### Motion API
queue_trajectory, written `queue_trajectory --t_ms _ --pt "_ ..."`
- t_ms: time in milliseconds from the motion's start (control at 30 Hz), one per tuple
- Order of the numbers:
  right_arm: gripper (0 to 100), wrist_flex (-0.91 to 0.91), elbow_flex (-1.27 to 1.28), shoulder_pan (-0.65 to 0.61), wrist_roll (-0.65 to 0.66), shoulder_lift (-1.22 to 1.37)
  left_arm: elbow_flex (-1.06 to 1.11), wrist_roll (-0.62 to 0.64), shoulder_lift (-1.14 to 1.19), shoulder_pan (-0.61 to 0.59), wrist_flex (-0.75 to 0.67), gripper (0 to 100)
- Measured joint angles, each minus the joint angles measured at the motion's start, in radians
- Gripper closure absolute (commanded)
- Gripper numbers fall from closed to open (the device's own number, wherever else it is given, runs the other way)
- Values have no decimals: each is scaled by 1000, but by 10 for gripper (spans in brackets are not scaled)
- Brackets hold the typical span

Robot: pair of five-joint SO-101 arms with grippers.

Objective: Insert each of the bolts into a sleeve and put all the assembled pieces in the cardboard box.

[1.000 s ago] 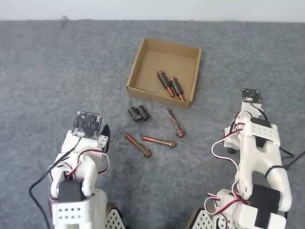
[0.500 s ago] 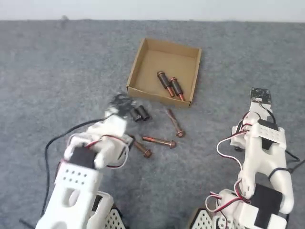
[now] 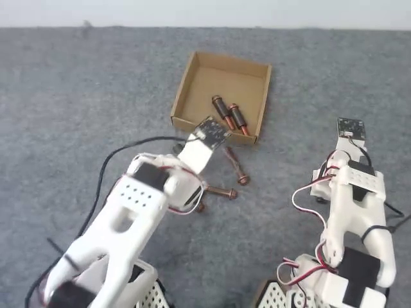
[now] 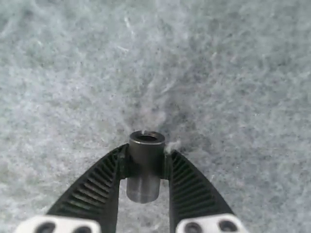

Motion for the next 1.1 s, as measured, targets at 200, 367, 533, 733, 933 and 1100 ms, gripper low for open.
queue_trajectory --t_ms 200,367,533,733,933,1100 --pt "992 0 0 0 3 0 -127 61 265 41 -68 834" --pt "992 0 0 0 5 0 -183 75 488 80 -196 834" --pt "992 0 0 0 5 0 -287 80 585 100 -216 834" --pt "992 0 0 0 5 0 -333 80 655 135 -210 834" --pt "992 0 0 0 5 0 -336 75 666 180 -210 834" --pt "992 0 0 0 5 0 -364 75 666 183 -242 834"
